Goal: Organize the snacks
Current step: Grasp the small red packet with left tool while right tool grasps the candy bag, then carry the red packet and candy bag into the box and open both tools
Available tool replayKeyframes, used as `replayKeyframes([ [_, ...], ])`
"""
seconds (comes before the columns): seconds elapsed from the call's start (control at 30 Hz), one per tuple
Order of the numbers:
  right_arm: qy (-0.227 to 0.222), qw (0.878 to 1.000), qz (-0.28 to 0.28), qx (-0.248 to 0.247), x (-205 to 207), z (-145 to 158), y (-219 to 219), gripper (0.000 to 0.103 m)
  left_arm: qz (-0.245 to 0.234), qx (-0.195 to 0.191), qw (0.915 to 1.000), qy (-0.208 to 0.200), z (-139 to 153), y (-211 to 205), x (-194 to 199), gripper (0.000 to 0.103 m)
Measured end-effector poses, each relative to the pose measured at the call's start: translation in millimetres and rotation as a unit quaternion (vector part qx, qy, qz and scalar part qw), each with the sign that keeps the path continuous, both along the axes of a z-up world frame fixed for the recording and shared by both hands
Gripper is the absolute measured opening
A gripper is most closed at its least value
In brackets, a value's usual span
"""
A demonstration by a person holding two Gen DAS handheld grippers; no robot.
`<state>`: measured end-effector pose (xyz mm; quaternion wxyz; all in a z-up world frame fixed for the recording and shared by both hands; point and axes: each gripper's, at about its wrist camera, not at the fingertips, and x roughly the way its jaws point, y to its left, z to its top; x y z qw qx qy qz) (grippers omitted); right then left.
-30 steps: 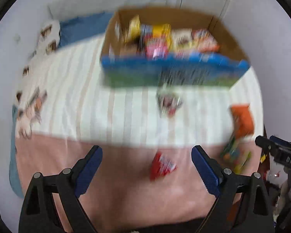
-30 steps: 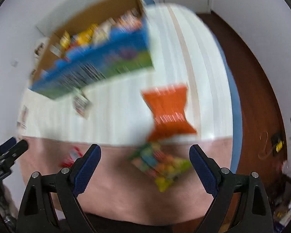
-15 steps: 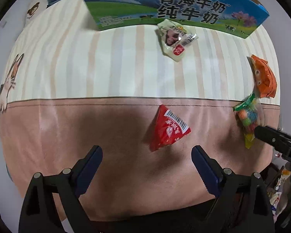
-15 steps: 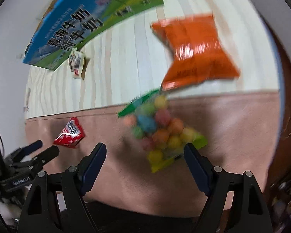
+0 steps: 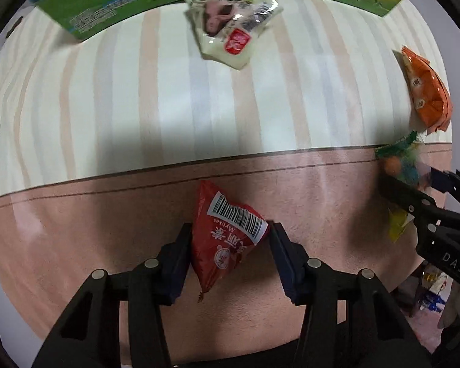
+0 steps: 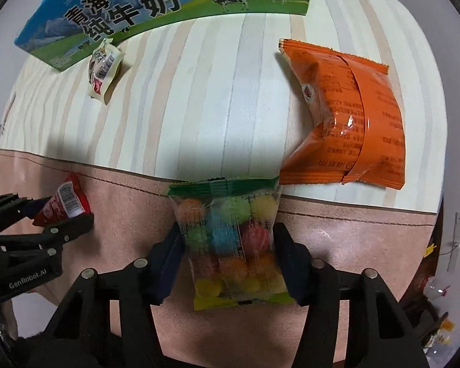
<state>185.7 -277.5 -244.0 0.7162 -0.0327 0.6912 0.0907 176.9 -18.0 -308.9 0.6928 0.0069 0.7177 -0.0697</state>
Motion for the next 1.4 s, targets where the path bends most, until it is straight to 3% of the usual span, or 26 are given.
replayKeyframes([
  [0.2,0.002,0.998,-0.039,0.039,-7,17,-8,0.054,0.034,-0.013,0.9992,-0.015,18,19,0,0.046],
  [0.43,-0.037,0.990,-0.058,0.122,8,84,-1,0.053,0.064,-0.055,0.9922,-0.091,103,29,26,0.046],
  [0.63,-0.113,0.977,-0.055,0.174,59,165,15,0.053,0.070,-0.097,0.9792,-0.164,187,38,74,0.046],
  [0.77,-0.153,0.971,-0.064,0.170,120,198,20,0.053,0.073,-0.083,0.9760,-0.188,212,52,123,0.046],
  [0.9,-0.162,0.972,-0.085,0.148,176,198,21,0.053,0.088,-0.062,0.9788,-0.174,202,70,175,0.046],
  [1.03,-0.143,0.976,-0.106,0.127,234,173,22,0.053,0.101,-0.032,0.9838,-0.145,172,84,218,0.046],
  [1.3,-0.110,0.982,-0.125,0.093,282,120,28,0.053,0.108,-0.008,0.9892,-0.098,116,93,260,0.047],
  [1.33,-0.107,0.982,-0.129,0.090,284,114,30,0.055,0.110,-0.009,0.9896,-0.093,108,94,265,0.048],
  [1.4,-0.099,0.984,-0.128,0.071,289,103,34,0.076,0.114,-0.013,0.9906,-0.075,97,95,271,0.051],
])
